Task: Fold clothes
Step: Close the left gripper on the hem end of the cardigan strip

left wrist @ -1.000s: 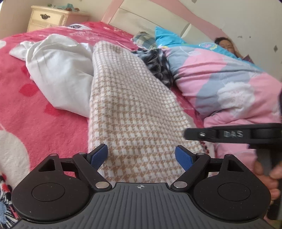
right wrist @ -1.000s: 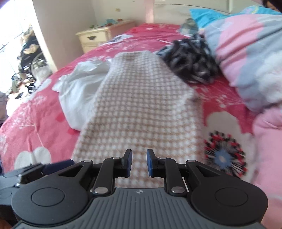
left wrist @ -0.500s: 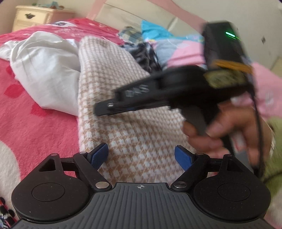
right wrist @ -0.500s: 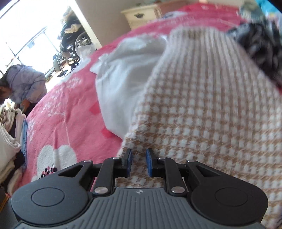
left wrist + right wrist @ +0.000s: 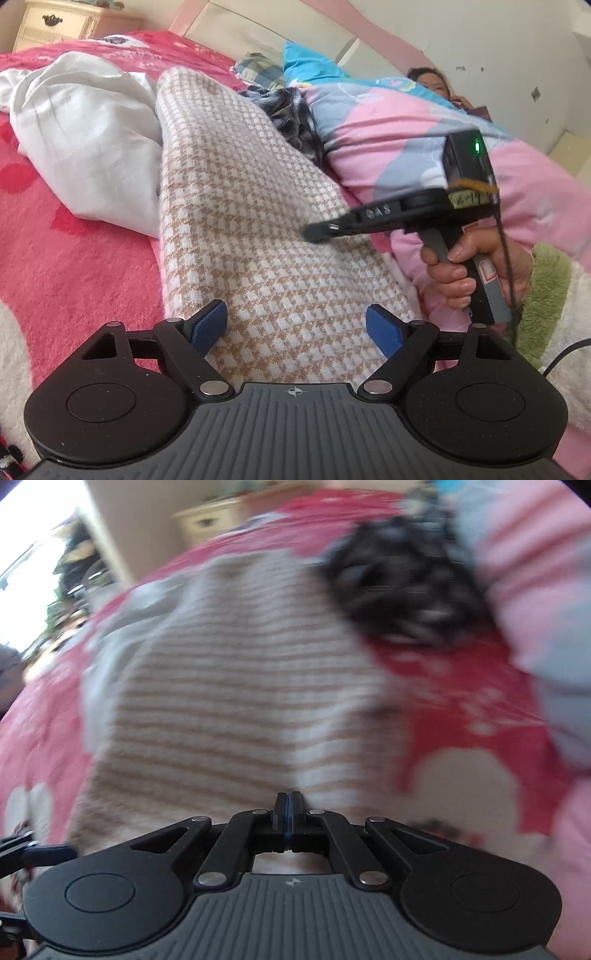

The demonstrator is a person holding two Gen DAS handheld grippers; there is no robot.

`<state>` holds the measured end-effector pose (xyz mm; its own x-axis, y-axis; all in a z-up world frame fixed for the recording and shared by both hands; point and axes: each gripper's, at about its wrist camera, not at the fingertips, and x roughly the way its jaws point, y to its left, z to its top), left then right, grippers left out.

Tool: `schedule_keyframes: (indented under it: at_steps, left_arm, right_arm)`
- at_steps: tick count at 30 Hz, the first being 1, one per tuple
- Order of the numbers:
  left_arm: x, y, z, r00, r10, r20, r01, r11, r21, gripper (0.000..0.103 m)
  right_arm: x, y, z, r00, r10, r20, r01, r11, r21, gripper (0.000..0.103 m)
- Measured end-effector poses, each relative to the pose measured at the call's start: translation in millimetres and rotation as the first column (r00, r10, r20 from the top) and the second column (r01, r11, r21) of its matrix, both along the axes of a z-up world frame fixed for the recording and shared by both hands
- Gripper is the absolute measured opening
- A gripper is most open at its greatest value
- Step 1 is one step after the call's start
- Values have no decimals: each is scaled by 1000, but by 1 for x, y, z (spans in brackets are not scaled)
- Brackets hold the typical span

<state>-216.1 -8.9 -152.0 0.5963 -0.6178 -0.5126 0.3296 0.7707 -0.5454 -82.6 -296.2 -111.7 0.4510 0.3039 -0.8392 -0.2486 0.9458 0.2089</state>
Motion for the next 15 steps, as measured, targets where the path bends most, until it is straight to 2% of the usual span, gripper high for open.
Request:
schedule_keyframes:
  at_steps: [1,3,5,7,8,10,12,13,15]
  left_arm:
    - [0,2,1,1000,7,2,-7,1000,-8,83]
    - [-3,5,4,999,43,21,-42,999,-15,82]
    - [-14,9,16,981,150,123,-151,989,-3,84]
    - [-19,12,21,972,157,176,-157,987,-17,85]
    - [-20,12,21,972,159,171,-157,987,-26,85]
    - [-18,11,16,977,161,141,-160,987,-23,85]
    - [-17,11,14,979,153,136,-155,988,1,85]
    - [-17,11,14,979,149,136,-152,988,12,85]
    - [-19,13,12,981,143,128,-146,989,19,85]
  right_arm:
    - [-2,-4,3,1000,-17,-2,17,1000,6,1]
    - [-7,12,13,999,28,16,-29,999,31,10]
    - [-13,35,20,994,102,27,-104,990,92,10]
    - [-15,64,14,981,196,13,-195,968,155,11]
    - [-15,79,11,971,240,8,-238,955,178,12]
    - [-13,96,0,960,281,-7,-277,949,151,12]
    - [-11,86,-10,965,261,-16,-258,960,109,4]
    - [-10,72,-12,977,213,-26,-209,971,114,0]
    - [-9,31,-13,997,56,-49,-49,990,132,0]
